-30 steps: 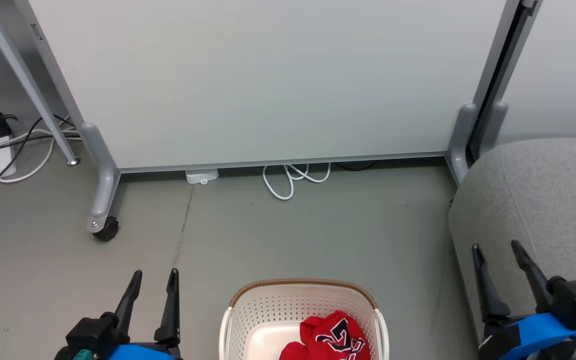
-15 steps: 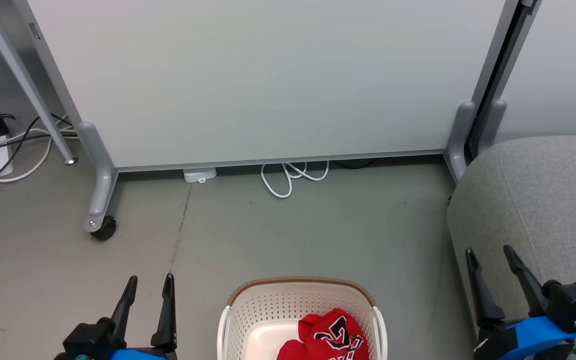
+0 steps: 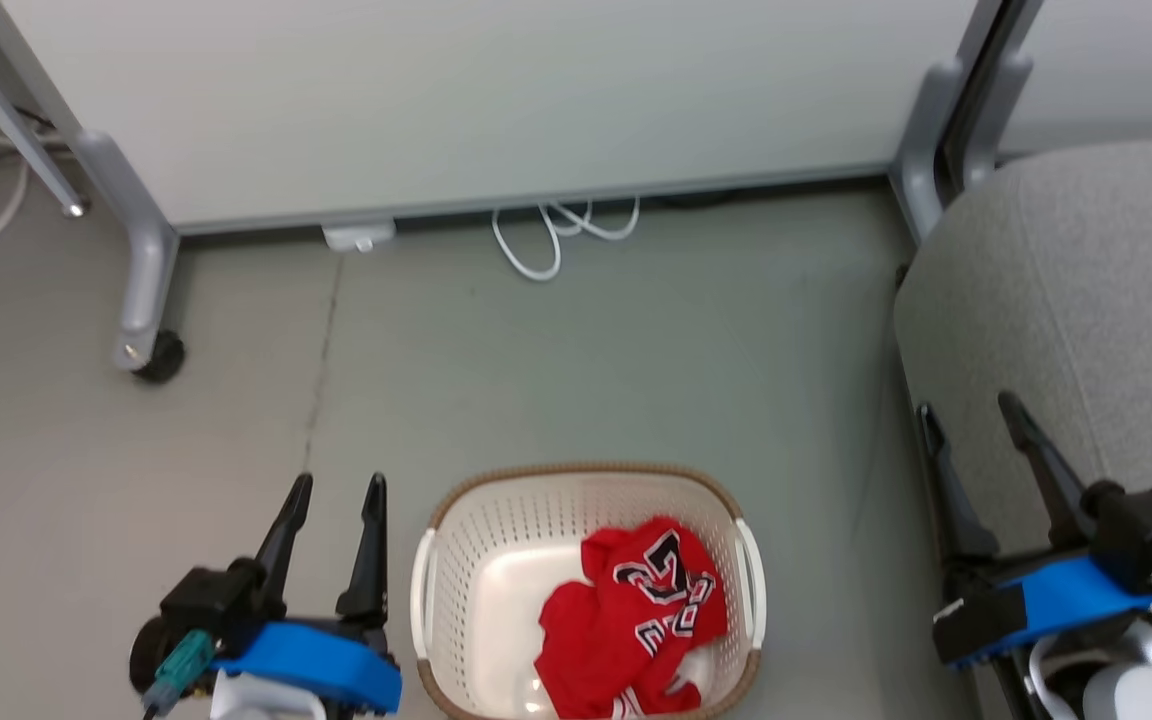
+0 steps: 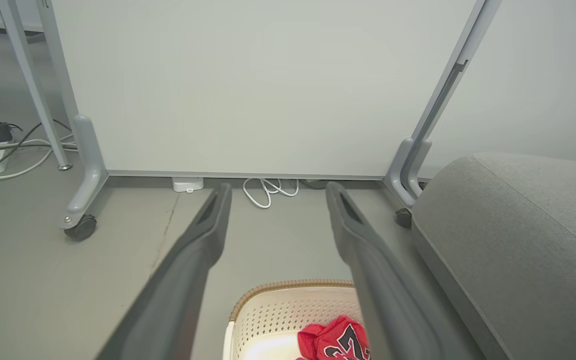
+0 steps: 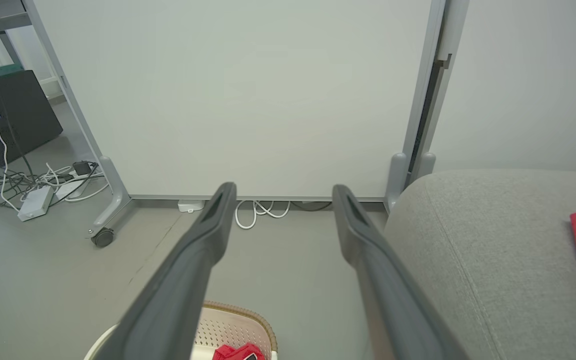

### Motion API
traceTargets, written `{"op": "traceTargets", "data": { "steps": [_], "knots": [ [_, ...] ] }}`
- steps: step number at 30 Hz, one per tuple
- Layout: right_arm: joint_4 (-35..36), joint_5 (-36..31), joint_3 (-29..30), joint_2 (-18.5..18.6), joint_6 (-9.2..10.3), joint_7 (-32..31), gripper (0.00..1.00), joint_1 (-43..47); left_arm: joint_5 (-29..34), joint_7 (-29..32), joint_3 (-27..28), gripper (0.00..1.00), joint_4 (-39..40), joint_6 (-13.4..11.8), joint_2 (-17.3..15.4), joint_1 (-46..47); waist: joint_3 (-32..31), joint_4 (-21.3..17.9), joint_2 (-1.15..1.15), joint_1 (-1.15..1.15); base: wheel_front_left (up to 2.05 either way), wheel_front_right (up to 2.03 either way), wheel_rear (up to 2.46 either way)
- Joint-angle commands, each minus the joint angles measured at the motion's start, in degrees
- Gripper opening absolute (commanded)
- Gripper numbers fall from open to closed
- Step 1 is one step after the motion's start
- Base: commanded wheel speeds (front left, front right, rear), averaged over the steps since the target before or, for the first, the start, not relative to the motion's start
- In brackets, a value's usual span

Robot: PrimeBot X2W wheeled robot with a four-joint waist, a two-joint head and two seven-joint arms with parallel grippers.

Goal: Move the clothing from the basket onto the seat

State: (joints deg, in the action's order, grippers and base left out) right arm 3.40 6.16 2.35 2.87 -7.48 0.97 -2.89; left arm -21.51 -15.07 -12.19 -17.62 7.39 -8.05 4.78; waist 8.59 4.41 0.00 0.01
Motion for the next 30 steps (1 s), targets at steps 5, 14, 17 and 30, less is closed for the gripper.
{"op": "traceTargets", "data": {
  "steps": [5, 14, 17, 30],
  "knots": [
    [2.13, -0.8, -1.05, 0.03, -0.02, 0.16, 1.0, -5.26, -0.38, -0.15, -3.97, 1.0, -3.21, 0.09, -0.39, 7.6, 13.42, -3.96, 0.0, -0.01, 0.0, 0.0, 0.0],
    [4.37, -1.74, -2.69, 0.01, -0.02, 1.85, 1.0, -13.19, -5.13, 0.48, -15.3, 1.0, -15.13, 0.09, -2.76, 23.24, 27.28, -9.23, 0.0, -0.01, 0.0, 0.0, 0.0],
    [4.75, -1.52, -2.9, 0.0, -0.02, 2.8, 1.0, -14.8, -7.17, 1.39, -18.88, 1.0, -19.1, 0.09, -3.38, 27.57, 30.85, -10.94, 0.0, -0.01, 0.0, 0.0, 0.0],
    [4.48, 1.3, -7.76, -0.01, -0.02, 6.6, 1.0, -17.87, -15.23, 9.74, -27.09, 1.0, -35.24, 0.09, -3.29, 40.01, 40.71, -16.68, 0.0, -0.01, 0.0, 0.0, 0.0]
  ]
}}
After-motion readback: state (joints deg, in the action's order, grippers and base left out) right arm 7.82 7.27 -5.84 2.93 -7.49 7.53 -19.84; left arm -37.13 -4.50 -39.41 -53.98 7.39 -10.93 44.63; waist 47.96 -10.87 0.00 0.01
